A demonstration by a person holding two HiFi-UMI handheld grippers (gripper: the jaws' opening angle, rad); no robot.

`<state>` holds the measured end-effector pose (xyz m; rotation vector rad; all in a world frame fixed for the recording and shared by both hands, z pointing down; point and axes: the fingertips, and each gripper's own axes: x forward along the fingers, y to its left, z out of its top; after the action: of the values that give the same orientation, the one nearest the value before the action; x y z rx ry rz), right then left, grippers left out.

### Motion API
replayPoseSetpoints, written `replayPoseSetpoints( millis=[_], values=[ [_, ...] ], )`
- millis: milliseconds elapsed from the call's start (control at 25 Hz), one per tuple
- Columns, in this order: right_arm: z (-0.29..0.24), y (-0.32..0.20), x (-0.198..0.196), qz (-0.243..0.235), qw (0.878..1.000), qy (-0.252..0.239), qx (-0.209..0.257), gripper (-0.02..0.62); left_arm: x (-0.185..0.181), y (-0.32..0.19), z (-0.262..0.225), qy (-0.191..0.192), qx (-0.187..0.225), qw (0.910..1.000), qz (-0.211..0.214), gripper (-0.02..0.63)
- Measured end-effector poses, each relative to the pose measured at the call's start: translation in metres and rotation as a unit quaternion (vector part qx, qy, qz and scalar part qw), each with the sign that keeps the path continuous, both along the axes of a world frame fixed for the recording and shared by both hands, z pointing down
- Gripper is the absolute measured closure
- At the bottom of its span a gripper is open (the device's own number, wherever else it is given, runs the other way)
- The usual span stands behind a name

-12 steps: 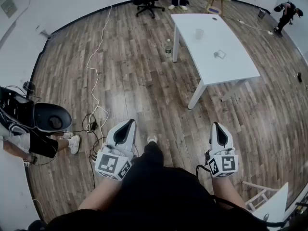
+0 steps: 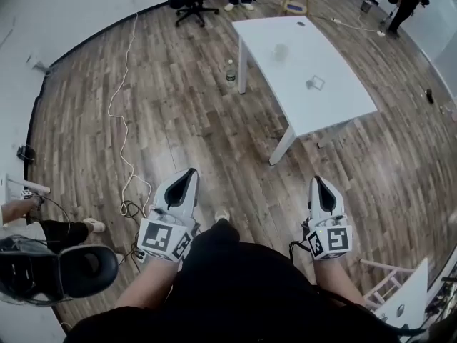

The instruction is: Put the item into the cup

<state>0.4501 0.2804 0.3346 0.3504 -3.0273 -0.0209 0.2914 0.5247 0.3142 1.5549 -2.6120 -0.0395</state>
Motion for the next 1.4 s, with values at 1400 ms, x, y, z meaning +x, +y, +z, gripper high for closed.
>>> replayPoseSetpoints(
  millis=[1400],
  values=[
    [0.003, -0.089, -0.235, 0.024, 1.000, -0.019, -0.001, 0.594, -0.245, -0.089, -0.004, -0.013, -0.005, 0.9997, 0.019, 0.607]
  ],
)
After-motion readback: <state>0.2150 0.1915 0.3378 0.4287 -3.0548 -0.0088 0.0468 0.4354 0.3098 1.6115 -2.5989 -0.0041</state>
